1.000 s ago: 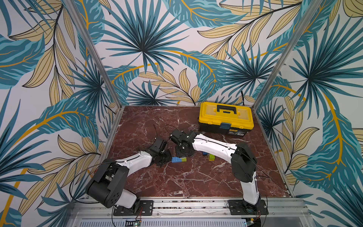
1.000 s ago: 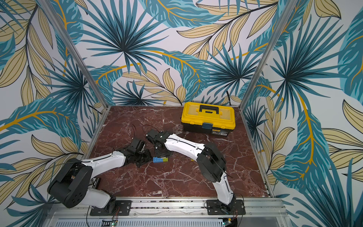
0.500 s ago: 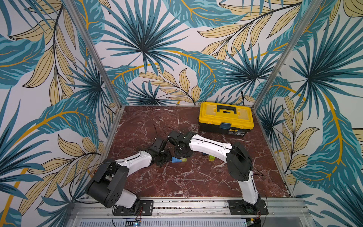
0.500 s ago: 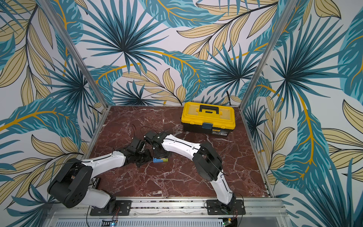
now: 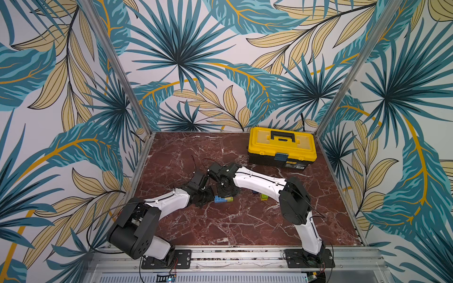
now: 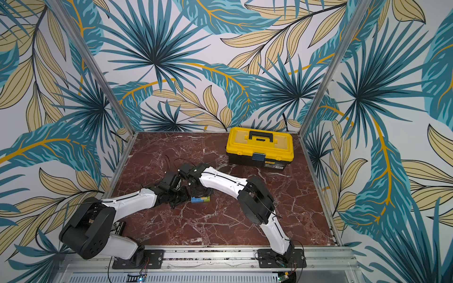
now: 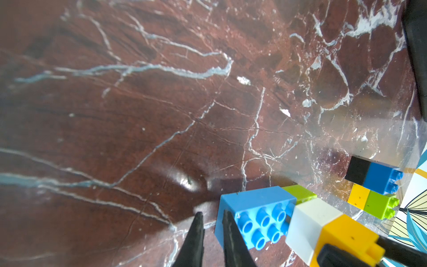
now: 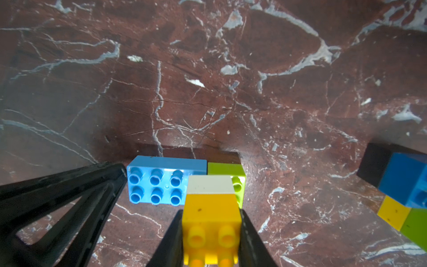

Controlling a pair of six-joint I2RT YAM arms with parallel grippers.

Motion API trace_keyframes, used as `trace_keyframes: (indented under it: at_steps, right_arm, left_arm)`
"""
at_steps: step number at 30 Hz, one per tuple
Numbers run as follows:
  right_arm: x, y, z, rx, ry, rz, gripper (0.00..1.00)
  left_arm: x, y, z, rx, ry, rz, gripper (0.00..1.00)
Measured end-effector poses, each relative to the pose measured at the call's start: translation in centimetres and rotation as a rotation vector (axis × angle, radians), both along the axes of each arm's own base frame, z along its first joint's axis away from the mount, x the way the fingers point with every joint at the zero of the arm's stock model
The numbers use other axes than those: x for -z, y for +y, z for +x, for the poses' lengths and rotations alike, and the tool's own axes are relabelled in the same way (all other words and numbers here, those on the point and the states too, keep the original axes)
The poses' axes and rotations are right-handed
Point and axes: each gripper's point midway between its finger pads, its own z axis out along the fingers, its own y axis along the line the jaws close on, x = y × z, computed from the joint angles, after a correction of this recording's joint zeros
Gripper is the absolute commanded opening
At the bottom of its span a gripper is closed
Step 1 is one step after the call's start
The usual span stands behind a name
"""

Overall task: Assemble the number 4 with lego
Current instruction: Assemble the lego brick with the lego brick.

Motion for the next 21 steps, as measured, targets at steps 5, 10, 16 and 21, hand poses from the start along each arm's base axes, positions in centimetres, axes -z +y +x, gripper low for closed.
trace_keyframes:
  at_steps: [5,10,16,21]
  right_arm:
    - [0.2,0.3,-0.1,0.012,0.013,0.010,0.18]
    - [0.2,0.4,0.0,0.021,0.020,0.000,0.18]
    - [0.9,0.3,0.4,0.034,0.034,-0.035,0.15]
    - [1.3,0.2,0.3,0.046,0.040,-0.038,0.14]
  left_arm:
    - [0.0,0.0,0.0,0.001,0.001,-0.001,0.19]
    - [0.0,0.0,-0.1,0.002,0.002,-0.002,0.19]
    - [0.2,0.3,-0.3,-0.004,0.020,0.002,0.19]
    - [0.2,0.1,-0.4,0.002,0.020,-0.002,0.19]
